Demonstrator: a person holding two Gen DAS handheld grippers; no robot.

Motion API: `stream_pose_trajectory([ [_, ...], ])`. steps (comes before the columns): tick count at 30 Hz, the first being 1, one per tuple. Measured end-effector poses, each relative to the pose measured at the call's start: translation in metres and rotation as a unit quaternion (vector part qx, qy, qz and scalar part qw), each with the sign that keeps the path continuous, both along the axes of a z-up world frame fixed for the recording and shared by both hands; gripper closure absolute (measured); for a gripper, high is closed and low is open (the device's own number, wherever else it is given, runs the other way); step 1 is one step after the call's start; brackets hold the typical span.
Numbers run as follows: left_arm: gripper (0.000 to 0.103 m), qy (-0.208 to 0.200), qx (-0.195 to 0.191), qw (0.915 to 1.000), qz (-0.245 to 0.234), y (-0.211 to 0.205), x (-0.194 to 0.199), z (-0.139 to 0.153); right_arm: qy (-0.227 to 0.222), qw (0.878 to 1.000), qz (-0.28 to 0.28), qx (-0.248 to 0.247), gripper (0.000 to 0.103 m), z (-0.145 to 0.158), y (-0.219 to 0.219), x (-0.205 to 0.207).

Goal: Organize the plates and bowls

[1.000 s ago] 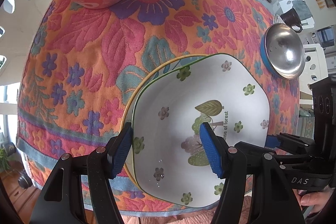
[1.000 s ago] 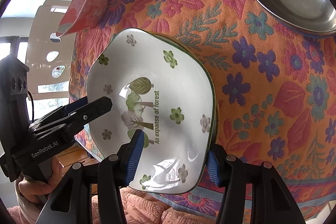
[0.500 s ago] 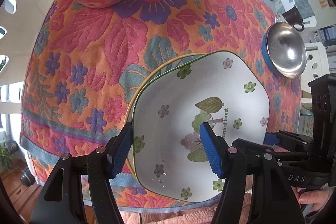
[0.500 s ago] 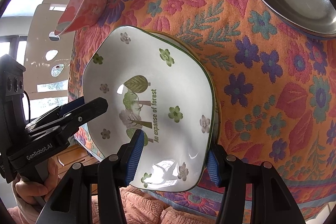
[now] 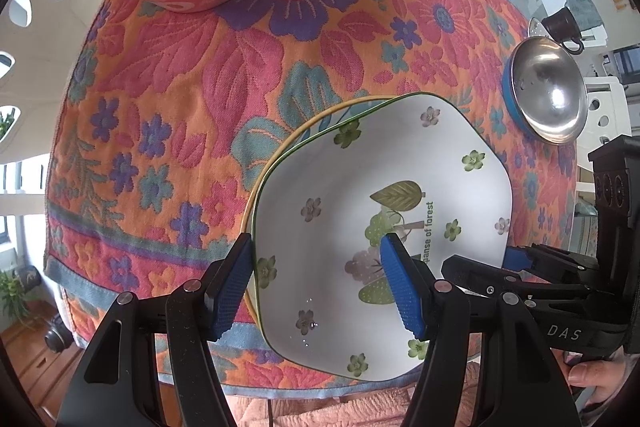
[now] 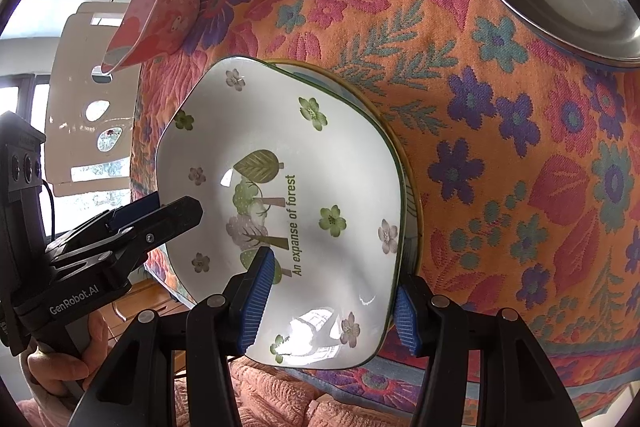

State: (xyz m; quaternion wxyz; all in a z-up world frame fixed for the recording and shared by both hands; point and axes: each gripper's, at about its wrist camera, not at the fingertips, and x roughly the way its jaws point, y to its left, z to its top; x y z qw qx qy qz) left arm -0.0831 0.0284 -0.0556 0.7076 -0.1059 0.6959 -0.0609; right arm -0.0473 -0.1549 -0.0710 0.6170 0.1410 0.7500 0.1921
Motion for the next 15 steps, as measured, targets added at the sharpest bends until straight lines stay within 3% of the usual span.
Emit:
stream_pose_trajectory([
  [15, 0.042, -0.001, 0.003, 1.0, -0.001, -0.0001, 0.0011, 0.0039, 0.001, 1.0, 0.005, -0.004, 0.05, -0.0014, 0.0022, 0.0011],
])
